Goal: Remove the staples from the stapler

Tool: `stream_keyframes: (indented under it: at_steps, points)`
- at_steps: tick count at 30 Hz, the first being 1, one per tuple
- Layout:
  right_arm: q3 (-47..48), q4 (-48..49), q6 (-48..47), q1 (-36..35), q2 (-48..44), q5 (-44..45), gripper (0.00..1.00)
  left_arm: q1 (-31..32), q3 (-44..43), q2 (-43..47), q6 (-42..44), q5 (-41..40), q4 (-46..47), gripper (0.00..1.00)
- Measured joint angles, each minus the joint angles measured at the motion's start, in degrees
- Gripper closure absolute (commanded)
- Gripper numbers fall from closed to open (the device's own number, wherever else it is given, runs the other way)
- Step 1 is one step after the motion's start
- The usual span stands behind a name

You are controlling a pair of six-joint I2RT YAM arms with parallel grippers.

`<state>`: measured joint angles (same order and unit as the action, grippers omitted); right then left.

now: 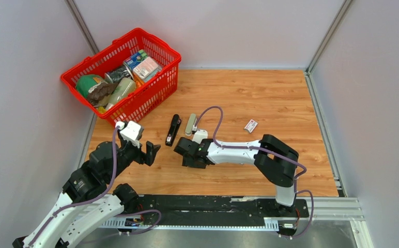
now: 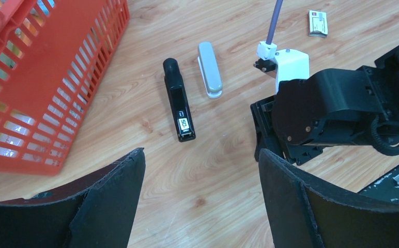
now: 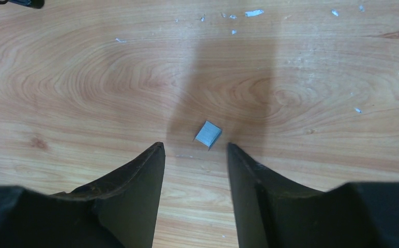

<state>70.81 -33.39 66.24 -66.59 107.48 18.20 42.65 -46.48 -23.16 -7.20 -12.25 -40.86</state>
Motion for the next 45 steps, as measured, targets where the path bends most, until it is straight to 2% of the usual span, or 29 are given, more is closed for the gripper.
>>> stream_keyframes:
  at_steps: [21,45]
  points:
    - [3.93,-0.20,-0.11,0.52,3.65,1.36,0.50,0.00,0.04,0.02,0.00,0.17,0.00,0.12]
    - [6.29,-1.95,-6.43,-0.37,5.60,3.96,0.61,0.00,0.07,0.00,0.00,0.15,0.00,0.12]
